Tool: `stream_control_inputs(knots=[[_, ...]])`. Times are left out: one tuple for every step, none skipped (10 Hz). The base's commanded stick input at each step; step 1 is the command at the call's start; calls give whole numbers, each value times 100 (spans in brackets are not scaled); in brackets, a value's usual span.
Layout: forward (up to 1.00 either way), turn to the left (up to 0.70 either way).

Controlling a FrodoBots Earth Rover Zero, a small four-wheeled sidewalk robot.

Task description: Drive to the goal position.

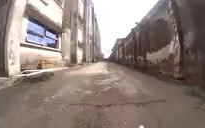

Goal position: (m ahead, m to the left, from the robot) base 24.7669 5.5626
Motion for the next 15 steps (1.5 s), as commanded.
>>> stream_control_inputs(knots=[[100,0],[100,0],[100,0],[100,0],[100,0],[100,0],[100,-13],[100,0],[100,0],[100,0],[100,0],[100,0],[100,0],[100,0],[100,0]])
